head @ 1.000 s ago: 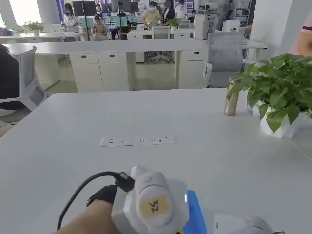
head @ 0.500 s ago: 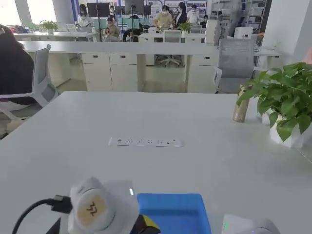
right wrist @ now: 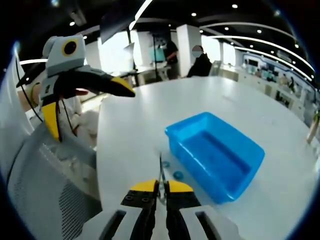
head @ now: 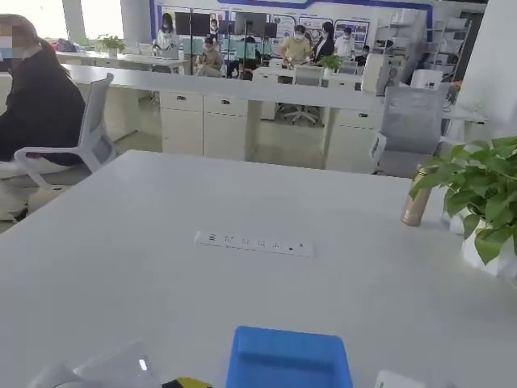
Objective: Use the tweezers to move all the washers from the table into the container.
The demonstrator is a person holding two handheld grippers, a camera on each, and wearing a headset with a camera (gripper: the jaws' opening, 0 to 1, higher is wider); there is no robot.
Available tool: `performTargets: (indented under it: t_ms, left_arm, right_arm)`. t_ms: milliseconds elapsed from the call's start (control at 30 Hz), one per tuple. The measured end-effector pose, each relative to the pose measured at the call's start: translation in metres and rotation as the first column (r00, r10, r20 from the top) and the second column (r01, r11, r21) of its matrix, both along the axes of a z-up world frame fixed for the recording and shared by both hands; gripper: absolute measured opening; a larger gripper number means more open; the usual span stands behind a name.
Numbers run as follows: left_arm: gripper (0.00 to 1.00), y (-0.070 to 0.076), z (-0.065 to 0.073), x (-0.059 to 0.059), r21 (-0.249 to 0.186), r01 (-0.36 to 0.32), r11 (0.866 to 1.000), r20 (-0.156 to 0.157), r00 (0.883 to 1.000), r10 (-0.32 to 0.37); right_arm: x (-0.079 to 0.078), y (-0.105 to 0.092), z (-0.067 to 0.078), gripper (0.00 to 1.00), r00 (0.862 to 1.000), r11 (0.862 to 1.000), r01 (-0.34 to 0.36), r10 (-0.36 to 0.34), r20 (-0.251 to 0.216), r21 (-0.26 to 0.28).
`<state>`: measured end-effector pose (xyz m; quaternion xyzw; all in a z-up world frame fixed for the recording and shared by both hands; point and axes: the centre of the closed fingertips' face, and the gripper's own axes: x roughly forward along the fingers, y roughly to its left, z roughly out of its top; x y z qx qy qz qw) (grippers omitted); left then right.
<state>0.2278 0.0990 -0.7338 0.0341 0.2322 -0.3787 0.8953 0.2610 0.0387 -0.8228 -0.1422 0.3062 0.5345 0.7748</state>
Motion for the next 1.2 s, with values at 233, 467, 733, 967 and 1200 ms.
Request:
performTargets:
  t_ms: [233, 467, 733, 967, 1200]
  left_arm:
    - [0.99, 0.008, 0.008, -0.001, -0.087, -0.097, 0.992, 0.071, 0.992, 0.103]
    - [0.99, 0.014, 0.012, 0.000, -0.084, -0.157, 0.984, 0.172, 0.970, 0.169]
    - [0.99, 0.007, 0.017, -0.002, -0.213, -0.187, 0.959, 0.159, 0.962, 0.223]
    - [0.99, 0.009, 0.028, 0.002, -0.274, -0.196, 0.941, 0.209, 0.943, 0.258]
    - [0.99, 0.004, 0.029, -0.001, -0.240, -0.149, 0.959, 0.260, 0.942, 0.212]
  right_arm:
    - [-0.004, -0.005, 0.000, 0.02, 1.000, 1.000, -0.004, 0.003, -0.013, -0.020]
    - [-0.008, -0.014, -0.002, 0.02, 0.999, 0.999, 0.033, -0.033, -0.024, -0.017]
    - [-0.009, -0.011, 0.000, 0.02, 0.999, 0.999, 0.037, -0.037, -0.001, -0.039]
    - [-0.007, -0.013, -0.001, 0.03, 0.995, 0.996, 0.088, -0.088, -0.040, -0.014]
    - [-0.004, -0.015, -0.001, 0.03, 0.986, 0.989, 0.149, -0.148, -0.072, 0.013]
